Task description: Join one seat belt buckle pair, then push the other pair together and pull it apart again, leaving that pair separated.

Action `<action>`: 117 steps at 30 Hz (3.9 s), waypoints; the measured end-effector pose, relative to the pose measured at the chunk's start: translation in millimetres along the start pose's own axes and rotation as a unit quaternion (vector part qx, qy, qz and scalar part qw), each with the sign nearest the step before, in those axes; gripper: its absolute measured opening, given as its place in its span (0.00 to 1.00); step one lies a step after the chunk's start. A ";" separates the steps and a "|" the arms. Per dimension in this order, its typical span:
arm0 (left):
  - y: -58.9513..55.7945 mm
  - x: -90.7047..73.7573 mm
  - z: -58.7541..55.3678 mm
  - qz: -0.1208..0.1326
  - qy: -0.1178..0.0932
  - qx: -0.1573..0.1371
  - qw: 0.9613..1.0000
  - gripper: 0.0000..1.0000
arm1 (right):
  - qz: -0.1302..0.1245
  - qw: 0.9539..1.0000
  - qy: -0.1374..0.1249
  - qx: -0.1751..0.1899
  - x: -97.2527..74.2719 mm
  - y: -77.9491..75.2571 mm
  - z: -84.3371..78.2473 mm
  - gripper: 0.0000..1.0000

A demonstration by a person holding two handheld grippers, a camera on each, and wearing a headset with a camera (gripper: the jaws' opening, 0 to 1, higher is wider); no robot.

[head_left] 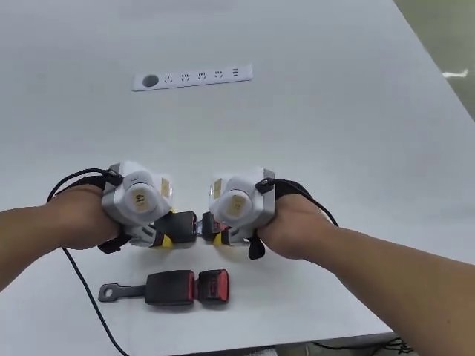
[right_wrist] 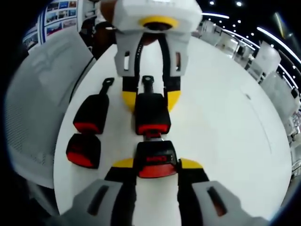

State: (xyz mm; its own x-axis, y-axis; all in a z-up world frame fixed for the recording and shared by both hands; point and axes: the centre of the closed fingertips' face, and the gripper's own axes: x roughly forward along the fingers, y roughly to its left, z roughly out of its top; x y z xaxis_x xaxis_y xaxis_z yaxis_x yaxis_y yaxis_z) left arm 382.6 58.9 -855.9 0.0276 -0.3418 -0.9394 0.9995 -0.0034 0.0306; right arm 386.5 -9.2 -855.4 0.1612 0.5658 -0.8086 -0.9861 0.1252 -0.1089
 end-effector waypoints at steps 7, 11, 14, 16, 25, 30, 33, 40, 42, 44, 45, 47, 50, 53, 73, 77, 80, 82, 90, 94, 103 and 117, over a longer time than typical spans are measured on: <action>0.7 0.1 -0.1 0.000 -0.005 -0.003 1.000 0.33 | 0.004 1.000 -0.006 -0.006 -2.8 1.7 -3.6 0.32; 0.6 -0.6 0.3 0.000 -0.005 -0.004 1.000 0.33 | 0.005 1.000 -0.007 0.000 -12.4 1.9 -16.1 0.33; 0.0 -1.0 1.1 0.000 -0.002 -0.003 1.000 0.33 | 0.004 1.000 0.006 -0.008 -20.0 2.9 -26.9 0.33; -0.8 -1.9 1.7 0.003 0.000 -0.006 1.000 0.33 | 0.000 1.000 0.012 -0.007 -27.0 2.1 -35.7 0.34; -2.5 -4.5 3.0 0.005 -0.006 -0.007 1.000 0.33 | -0.019 0.999 0.044 0.009 -58.8 1.0 -81.4 0.34; -4.1 -5.1 4.4 0.008 0.003 -0.002 1.000 0.33 | -0.026 0.998 0.060 0.012 -72.2 2.0 -99.7 0.34; -3.6 -5.4 4.0 0.013 0.008 0.003 1.000 0.33 | -0.031 0.997 0.067 0.019 -79.8 0.2 -110.6 0.34; -3.5 -6.5 3.8 0.024 0.012 0.000 1.000 0.33 | -0.034 0.996 0.076 0.031 -85.1 -1.5 -119.0 0.35; -3.8 -6.4 4.0 0.030 0.015 0.000 0.999 0.34 | -0.036 0.996 0.076 0.033 -85.1 -1.5 -119.2 0.35; -4.1 -6.5 4.6 0.035 0.019 0.005 0.999 0.34 | -0.048 0.996 0.076 0.026 -86.2 -4.8 -118.6 0.39; -4.5 -6.8 4.8 0.037 0.020 0.008 0.999 0.34 | -0.056 0.995 0.076 0.027 -86.9 -7.1 -118.8 0.44; -4.1 -7.5 4.9 0.041 0.021 0.011 0.999 0.34 | -0.069 0.994 0.075 0.034 -88.2 -11.6 -119.5 0.48; -5.4 -11.7 1.3 0.048 0.025 0.005 0.999 0.43 | -0.079 0.993 0.070 0.045 -91.6 -9.6 -121.7 0.50; -4.2 -24.8 -2.4 0.071 0.009 -0.019 0.997 0.44 | -0.094 0.991 0.036 0.086 -98.6 -4.3 -117.8 0.52; -71.4 -104.8 -66.4 0.155 -0.135 -0.247 0.947 0.74 | -0.137 0.964 -0.092 0.210 -151.2 49.3 -92.8 0.80; -85.5 -107.4 -75.0 0.160 -0.142 -0.251 0.944 0.80 | -0.134 0.963 -0.097 0.213 -154.6 63.3 -94.0 0.85; -88.0 -114.9 -87.1 0.178 -0.147 -0.276 0.933 0.84 | -0.134 0.962 -0.099 0.214 -156.6 69.9 -97.9 0.88; -88.9 -120.7 -93.3 0.189 -0.159 -0.295 0.923 0.86 | -0.135 0.961 -0.101 0.221 -158.1 71.3 -100.8 0.89; -98.7 -126.3 -106.8 0.202 -0.167 -0.309 0.914 1.00 | -0.138 0.957 -0.117 0.226 -158.7 73.5 -99.1 1.00; -98.8 -127.1 -108.4 0.211 -0.168 -0.312 0.911 1.00 | -0.138 0.958 -0.114 0.226 -157.2 74.4 -100.4 1.00; -103.7 -126.8 -106.0 0.210 -0.181 -0.313 0.908 1.00 | -0.152 0.951 -0.120 0.242 -160.9 76.1 -100.4 1.00; -107.2 -127.6 -100.0 0.201 -0.201 -0.308 0.908 1.00 | -0.167 0.942 -0.132 0.258 -172.8 75.3 -99.9 1.00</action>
State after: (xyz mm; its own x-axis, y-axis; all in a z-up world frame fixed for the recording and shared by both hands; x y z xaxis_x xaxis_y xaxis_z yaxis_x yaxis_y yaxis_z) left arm 273.3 196.8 -773.4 0.5078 -0.5143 -0.6911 0.7310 0.6817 0.0298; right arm 280.5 -178.9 -781.6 0.5299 0.5998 -0.5995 -0.7395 0.6729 0.0197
